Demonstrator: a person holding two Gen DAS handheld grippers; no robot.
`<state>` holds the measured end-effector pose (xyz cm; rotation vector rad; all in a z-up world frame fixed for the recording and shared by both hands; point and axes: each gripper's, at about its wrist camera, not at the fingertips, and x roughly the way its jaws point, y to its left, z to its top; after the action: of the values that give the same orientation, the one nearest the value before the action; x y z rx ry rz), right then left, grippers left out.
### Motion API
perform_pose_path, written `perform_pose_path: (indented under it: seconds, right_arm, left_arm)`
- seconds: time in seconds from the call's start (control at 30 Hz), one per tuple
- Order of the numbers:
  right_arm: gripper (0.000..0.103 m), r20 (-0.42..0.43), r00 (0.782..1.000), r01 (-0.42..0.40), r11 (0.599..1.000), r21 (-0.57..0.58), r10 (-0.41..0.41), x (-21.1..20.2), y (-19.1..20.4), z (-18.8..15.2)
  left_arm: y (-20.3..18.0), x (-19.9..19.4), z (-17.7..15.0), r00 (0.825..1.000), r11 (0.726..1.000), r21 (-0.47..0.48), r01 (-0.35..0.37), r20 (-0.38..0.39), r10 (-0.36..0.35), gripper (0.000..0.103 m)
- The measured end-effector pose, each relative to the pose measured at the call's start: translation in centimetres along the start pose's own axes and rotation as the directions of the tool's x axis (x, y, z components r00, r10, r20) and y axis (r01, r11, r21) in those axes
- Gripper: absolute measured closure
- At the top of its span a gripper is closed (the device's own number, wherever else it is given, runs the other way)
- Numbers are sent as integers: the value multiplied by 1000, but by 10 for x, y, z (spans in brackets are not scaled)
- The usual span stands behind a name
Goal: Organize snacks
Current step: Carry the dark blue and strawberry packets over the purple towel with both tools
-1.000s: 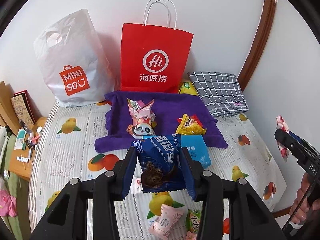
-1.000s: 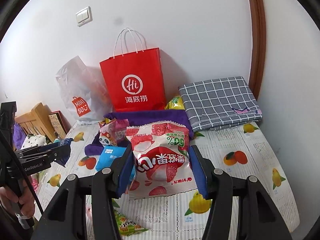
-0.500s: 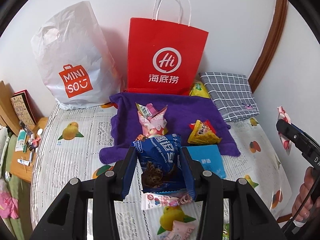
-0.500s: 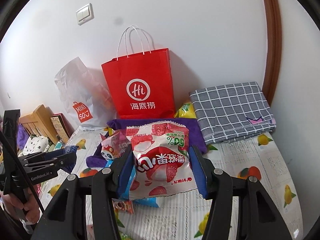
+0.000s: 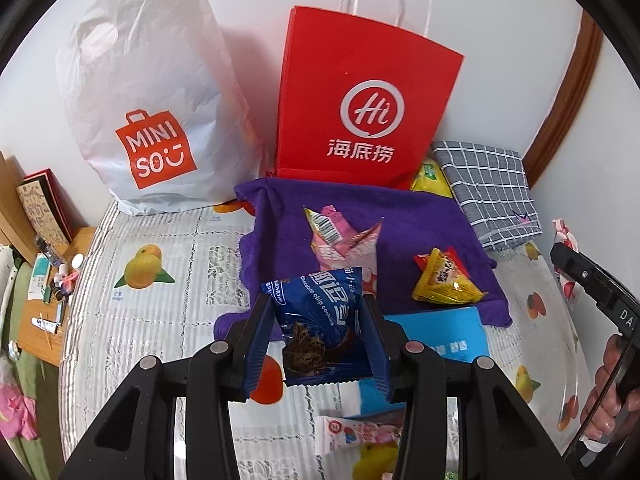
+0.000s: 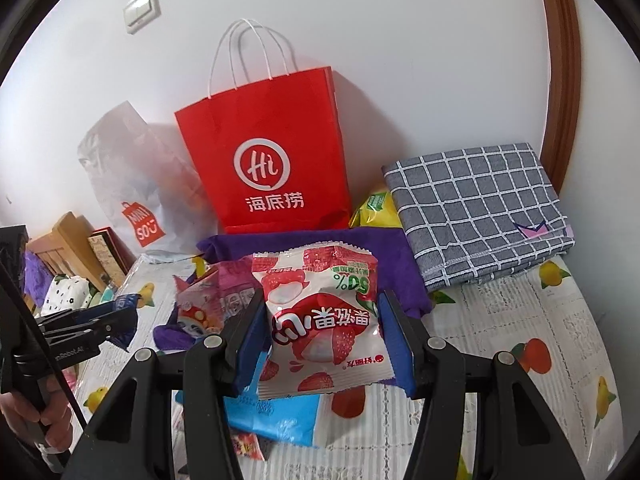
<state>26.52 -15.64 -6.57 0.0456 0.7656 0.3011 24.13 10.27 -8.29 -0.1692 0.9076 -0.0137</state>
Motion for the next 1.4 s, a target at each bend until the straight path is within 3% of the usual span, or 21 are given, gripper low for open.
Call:
perform_pose_path:
  seconds: [0.57,0.9,1.23,1.4]
  right_arm:
    - [49,-62,998,8,1000,-30,-10,67,7,2]
    - [49,-95,995,5,1000,-10,-6,104,-6,-1]
    - [49,-95,994,55,998,27,-52,123,-24,-5]
    - [48,-118,991,62,998,28,-59,133,-29,-11]
  left_arm:
    - [0,69,6,995,999,-10,48,-87,-49,61]
    - [-28,94,21,991,994,47,100,-99,-95,61]
    - [-4,104,21,994,999,30,34,-108,-31,61]
    - [-2,112,24,991,999,5,54,-121,-53,61]
